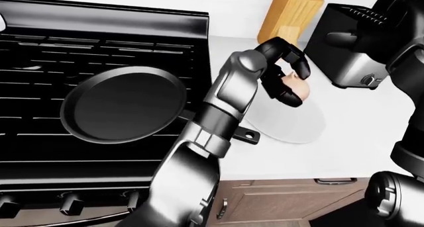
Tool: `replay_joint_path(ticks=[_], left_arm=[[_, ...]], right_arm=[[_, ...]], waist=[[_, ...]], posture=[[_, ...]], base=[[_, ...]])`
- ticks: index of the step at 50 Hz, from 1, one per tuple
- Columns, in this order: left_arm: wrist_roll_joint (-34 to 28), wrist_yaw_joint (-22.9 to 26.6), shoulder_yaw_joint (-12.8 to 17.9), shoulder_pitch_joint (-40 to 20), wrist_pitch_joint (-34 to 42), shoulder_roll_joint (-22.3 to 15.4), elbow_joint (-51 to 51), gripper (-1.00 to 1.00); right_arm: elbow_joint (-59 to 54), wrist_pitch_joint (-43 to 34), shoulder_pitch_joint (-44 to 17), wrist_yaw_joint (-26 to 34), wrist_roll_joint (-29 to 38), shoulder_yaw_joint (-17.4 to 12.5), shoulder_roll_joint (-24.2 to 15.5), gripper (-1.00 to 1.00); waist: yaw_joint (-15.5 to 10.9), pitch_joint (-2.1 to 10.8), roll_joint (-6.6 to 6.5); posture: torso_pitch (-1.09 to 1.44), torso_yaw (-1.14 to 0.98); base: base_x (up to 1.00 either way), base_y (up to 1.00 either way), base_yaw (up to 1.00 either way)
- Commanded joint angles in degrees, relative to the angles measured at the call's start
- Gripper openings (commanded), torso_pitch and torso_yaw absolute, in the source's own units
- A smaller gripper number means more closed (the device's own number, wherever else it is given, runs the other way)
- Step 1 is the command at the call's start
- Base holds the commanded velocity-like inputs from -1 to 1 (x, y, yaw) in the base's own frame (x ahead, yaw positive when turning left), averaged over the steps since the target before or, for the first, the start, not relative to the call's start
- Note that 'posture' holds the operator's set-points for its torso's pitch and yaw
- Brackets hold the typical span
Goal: Pick the onion from the pan and place it on the plate.
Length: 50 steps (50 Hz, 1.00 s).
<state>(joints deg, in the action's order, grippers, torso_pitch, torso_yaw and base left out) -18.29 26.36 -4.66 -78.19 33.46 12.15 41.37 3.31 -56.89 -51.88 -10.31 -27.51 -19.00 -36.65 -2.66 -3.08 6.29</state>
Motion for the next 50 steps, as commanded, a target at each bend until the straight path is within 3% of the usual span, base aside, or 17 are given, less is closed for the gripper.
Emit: replay_joint_path(ticks=[1, 18, 27, 41, 50], left_arm=[[1.1, -1.4, 0.6, -3.1, -3.1, -0.2, -0.6, -0.85], [3.1, -4.3, 1.2, -5.4, -10.3, 0.0, 10.6, -0.85], [2.0, -4.4, 0.4, -5.4, -13.4, -0.2, 13.9, -0.85], [1.1, -5.3, 1.4, -6.3, -16.5, 0.0, 18.4, -0.85], [0.5, -5.6, 1.4, -6.2, -17.3, 0.0, 19.7, -0.76]], right_arm=[[1.3, 1.7, -1.7, -0.1, 0.3, -0.7, -1.1, 1.00], [1.6, 1.9, -1.1, -0.3, -0.1, -1.1, -1.1, 1.00], [1.5, 2.0, -0.9, -0.5, -0.4, -1.3, -1.3, 1.00], [0.9, 2.4, -0.9, -0.2, -0.5, -1.5, -1.9, 1.00], [0.9, 2.5, -0.9, -0.4, -0.8, -1.5, -2.0, 1.00]], waist=[[-0.1, 1.71, 0.47], [0.0, 1.86, 0.70], [0.0, 1.92, 0.74], [0.0, 2.02, 0.83], [0.1, 2.06, 0.88]], posture=[[0.00, 0.00], [0.00, 0.00], [0.00, 0.00], [0.00, 0.00], [0.00, 0.00]], base=[[0.00, 0.00, 0.00], [0.00, 0.00, 0.00], [0.00, 0.00, 0.00], [0.00, 0.00, 0.00], [0.00, 0.00, 0.00]])
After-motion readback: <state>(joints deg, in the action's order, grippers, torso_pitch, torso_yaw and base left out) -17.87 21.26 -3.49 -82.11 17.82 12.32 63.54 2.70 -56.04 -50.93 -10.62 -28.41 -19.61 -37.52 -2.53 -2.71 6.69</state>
